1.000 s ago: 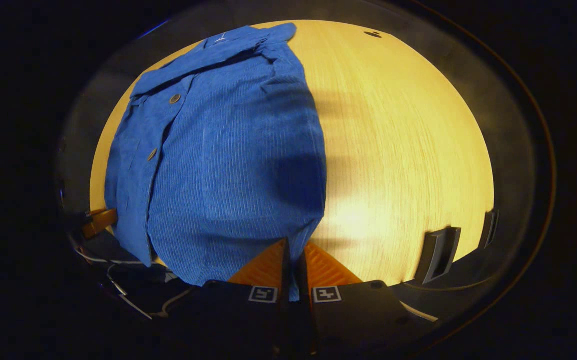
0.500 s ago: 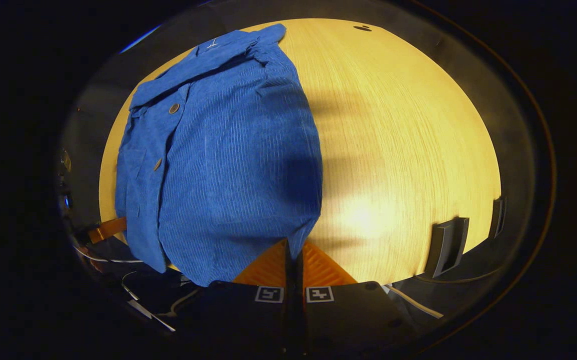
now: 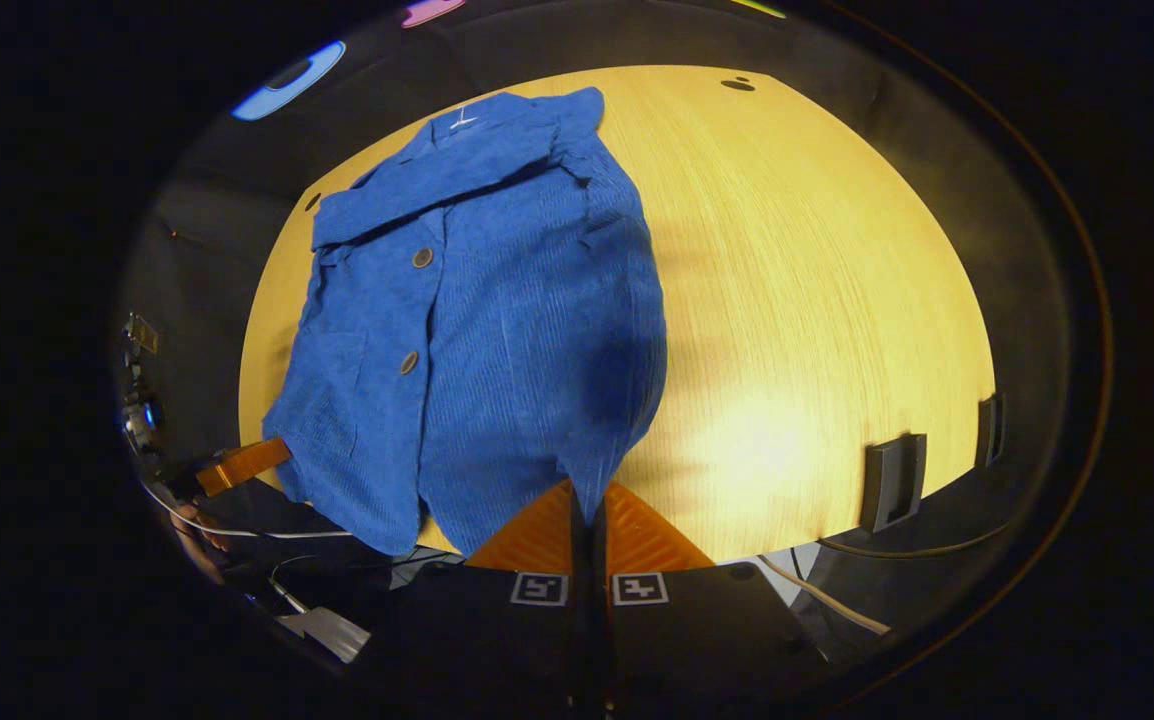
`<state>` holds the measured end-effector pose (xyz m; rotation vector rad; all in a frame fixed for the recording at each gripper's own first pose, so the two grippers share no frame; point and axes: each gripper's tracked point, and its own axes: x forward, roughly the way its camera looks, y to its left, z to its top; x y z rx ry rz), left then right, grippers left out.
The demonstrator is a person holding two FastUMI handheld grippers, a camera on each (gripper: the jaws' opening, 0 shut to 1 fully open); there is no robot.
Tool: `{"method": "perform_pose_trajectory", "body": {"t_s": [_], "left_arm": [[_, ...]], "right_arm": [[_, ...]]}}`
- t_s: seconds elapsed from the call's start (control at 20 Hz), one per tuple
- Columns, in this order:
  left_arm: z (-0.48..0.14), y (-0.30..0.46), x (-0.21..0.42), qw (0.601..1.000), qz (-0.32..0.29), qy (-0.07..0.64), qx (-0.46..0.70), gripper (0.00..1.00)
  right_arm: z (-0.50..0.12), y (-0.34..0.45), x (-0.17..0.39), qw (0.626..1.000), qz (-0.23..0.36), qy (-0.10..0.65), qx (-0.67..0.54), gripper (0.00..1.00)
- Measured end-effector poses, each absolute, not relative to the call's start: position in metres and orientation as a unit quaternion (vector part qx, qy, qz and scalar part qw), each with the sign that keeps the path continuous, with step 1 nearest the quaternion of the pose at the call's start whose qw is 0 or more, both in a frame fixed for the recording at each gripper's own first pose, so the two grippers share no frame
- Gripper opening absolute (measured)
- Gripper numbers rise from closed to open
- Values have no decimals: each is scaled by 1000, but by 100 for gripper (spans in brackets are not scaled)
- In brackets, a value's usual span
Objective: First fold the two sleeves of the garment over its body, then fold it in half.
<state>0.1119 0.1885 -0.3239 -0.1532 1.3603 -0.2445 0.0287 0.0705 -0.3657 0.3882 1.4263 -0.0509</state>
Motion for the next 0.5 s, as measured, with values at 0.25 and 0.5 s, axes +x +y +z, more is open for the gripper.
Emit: {"method": "perform_pose_trajectory", "body": {"t_s": [0.25, 0.5], "left_arm": [[-295, 197, 145, 786, -146, 598, -58, 0], [-288, 206, 186, 790, -134, 597, -36, 0]], "right_arm": [[-328, 83, 77, 762, 0, 630, 151, 2], [-301, 87, 155, 793, 27, 589, 152, 2]]}}
